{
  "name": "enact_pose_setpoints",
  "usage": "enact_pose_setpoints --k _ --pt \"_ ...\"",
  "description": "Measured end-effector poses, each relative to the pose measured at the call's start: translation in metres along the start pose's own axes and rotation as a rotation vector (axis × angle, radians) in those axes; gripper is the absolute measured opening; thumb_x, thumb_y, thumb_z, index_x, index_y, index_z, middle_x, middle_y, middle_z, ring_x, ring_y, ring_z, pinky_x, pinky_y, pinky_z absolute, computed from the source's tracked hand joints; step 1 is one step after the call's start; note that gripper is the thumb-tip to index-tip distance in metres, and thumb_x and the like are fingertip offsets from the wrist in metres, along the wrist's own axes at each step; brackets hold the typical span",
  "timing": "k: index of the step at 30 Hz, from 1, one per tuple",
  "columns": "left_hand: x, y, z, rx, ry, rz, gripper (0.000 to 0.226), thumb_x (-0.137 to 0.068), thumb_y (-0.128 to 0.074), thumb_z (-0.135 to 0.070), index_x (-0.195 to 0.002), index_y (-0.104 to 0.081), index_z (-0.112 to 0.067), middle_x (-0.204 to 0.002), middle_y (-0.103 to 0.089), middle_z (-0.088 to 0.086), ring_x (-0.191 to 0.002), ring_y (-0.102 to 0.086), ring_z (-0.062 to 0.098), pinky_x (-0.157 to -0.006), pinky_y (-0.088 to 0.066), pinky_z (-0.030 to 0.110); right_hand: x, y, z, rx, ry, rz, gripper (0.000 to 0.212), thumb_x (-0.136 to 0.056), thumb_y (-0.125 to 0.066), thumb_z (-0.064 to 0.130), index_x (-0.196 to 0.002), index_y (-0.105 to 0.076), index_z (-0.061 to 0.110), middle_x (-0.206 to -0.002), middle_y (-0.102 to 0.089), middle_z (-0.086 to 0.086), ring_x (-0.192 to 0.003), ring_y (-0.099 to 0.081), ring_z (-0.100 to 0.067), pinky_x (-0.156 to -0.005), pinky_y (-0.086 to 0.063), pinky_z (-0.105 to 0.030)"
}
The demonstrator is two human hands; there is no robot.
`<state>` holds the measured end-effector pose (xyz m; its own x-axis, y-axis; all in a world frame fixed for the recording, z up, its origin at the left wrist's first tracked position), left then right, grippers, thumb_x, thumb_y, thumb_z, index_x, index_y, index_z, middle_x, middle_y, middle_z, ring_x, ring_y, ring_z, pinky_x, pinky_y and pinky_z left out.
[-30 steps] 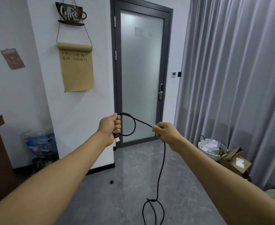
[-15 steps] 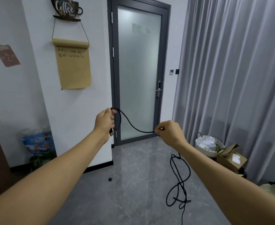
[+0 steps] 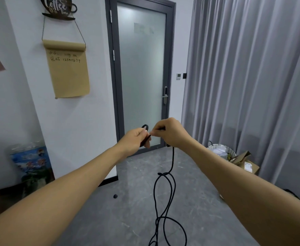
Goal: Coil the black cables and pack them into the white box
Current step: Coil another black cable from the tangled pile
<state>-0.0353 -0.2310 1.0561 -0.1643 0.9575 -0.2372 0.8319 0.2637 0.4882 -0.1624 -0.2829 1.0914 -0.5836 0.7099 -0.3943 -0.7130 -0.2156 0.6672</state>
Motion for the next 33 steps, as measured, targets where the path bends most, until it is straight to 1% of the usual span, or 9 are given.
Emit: enact_pose_setpoints --k 3,6,8,12,18,23,26,29,33 --pt "0.002 -0.002 -0.001 -0.007 0.009 0.087 0.039 -0.104 -0.030 -0.026 -0.074 -0.053 -0.015 -0.063 -0.049 0.000 -0.058 -0.043 0.011 -0.061 -0.038 0.019 0.000 0.001 -0.007 -0.048 -0.055 0.001 0.019 -0.084 -0.069 0.025 -0.077 -0.068 0.007 -0.061 -0.054 0.000 -0.052 -0.039 -0.011 -0.048 -0.035 -0.018" --pt "0.003 0.002 -0.002 0.028 0.080 0.099 0.039 -0.104 -0.031 -0.024 -0.071 -0.050 -0.014 -0.056 -0.038 -0.005 -0.047 -0.033 0.005 -0.047 -0.031 0.014 0.003 -0.001 -0.016 -0.103 -0.115 0.031 0.020 -0.081 -0.070 0.032 -0.069 -0.066 0.017 -0.054 -0.045 0.002 -0.048 -0.033 -0.010 -0.047 -0.030 -0.021" --pt "0.004 0.007 0.001 0.070 0.141 0.093 0.038 -0.103 -0.032 -0.021 -0.069 -0.047 -0.014 -0.053 -0.034 -0.006 -0.038 -0.028 0.002 -0.037 -0.024 0.011 0.006 -0.003 -0.025 -0.148 -0.153 0.057 0.022 -0.082 -0.069 0.034 -0.069 -0.067 0.016 -0.056 -0.043 0.000 -0.050 -0.032 -0.011 -0.048 -0.029 -0.023" --pt "0.006 0.022 0.016 0.271 0.211 0.055 0.040 -0.102 -0.035 -0.021 -0.063 -0.041 -0.015 -0.049 -0.027 -0.008 -0.038 -0.018 0.005 -0.037 -0.016 0.015 0.014 0.001 -0.051 -0.148 -0.222 0.040 0.025 -0.085 -0.066 0.032 -0.071 -0.067 0.011 -0.060 -0.046 -0.003 -0.050 -0.034 -0.011 -0.041 -0.030 -0.013" --pt "0.002 0.046 0.023 0.561 0.227 -0.140 0.041 -0.103 -0.033 -0.023 -0.063 -0.038 -0.015 -0.042 -0.027 -0.011 -0.033 -0.019 0.003 -0.034 -0.015 0.014 0.022 0.005 -0.086 0.019 -0.274 0.115 0.020 -0.090 -0.061 0.017 -0.087 -0.068 -0.001 -0.066 -0.057 -0.004 -0.054 -0.046 -0.009 -0.043 -0.035 -0.011" --pt "-0.002 0.047 0.020 0.715 0.238 -0.263 0.040 -0.103 -0.035 -0.024 -0.064 -0.039 -0.015 -0.039 -0.028 -0.011 -0.030 -0.020 0.003 -0.032 -0.017 0.014 0.026 -0.003 -0.104 0.322 -0.276 0.257 0.029 -0.094 -0.054 0.020 -0.065 -0.055 0.016 -0.071 -0.059 -0.003 -0.059 -0.050 -0.011 -0.060 -0.042 -0.023" --pt "-0.003 0.045 0.020 0.727 0.244 -0.309 0.040 -0.103 -0.035 -0.025 -0.064 -0.040 -0.015 -0.038 -0.031 -0.011 -0.030 -0.021 0.003 -0.032 -0.018 0.014 0.033 -0.009 -0.112 0.384 -0.301 0.339 0.039 -0.097 -0.047 0.036 -0.063 -0.051 0.017 -0.067 -0.055 0.000 -0.060 -0.050 -0.014 -0.063 -0.044 -0.028" --pt "-0.005 0.043 0.022 0.687 0.255 -0.337 0.040 -0.103 -0.036 -0.025 -0.065 -0.042 -0.014 -0.037 -0.032 -0.011 -0.030 -0.022 0.003 -0.032 -0.019 0.014 0.035 -0.009 -0.105 0.393 -0.262 0.357 0.060 -0.091 -0.041 0.058 -0.067 -0.052 0.004 -0.064 -0.048 -0.003 -0.060 -0.041 -0.018 -0.059 -0.033 -0.030" --pt "-0.007 0.042 0.021 0.652 0.256 -0.382 0.040 -0.103 -0.036 -0.026 -0.066 -0.044 -0.014 -0.038 -0.034 -0.011 -0.031 -0.023 0.003 -0.033 -0.020 0.015 0.035 -0.006 -0.092 0.312 -0.211 0.441 0.044 -0.082 -0.065 0.049 -0.064 -0.057 0.009 -0.055 -0.038 0.001 -0.052 -0.031 -0.014 -0.052 -0.026 -0.025"
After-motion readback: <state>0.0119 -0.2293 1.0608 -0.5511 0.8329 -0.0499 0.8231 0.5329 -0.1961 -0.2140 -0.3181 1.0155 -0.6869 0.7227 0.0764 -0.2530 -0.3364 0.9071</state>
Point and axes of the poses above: each hand's wrist, its own x-axis away from the middle knuckle, its own y-axis out of the back of the hand, z = x × y, the point moved 4 cm from there along -x, towards the middle knuckle
